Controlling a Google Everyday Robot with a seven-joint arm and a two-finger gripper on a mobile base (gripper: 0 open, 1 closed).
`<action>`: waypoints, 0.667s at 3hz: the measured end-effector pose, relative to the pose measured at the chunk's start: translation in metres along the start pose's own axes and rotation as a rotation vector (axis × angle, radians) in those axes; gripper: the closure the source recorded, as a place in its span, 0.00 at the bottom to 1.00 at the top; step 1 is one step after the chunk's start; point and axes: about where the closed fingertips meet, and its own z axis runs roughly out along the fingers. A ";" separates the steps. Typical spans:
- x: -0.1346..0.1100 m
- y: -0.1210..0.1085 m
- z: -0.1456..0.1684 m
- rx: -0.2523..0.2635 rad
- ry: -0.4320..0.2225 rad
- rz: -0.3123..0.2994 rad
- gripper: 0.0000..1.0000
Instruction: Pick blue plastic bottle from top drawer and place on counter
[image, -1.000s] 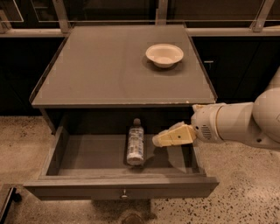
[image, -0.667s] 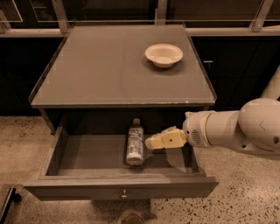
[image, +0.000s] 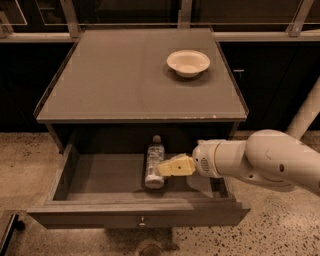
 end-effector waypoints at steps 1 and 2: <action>0.012 -0.005 0.013 0.023 0.025 0.039 0.00; 0.029 -0.009 0.039 0.037 0.038 0.090 0.00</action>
Offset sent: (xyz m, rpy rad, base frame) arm 0.0185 0.0185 -0.0874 0.0214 0.1256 -0.1275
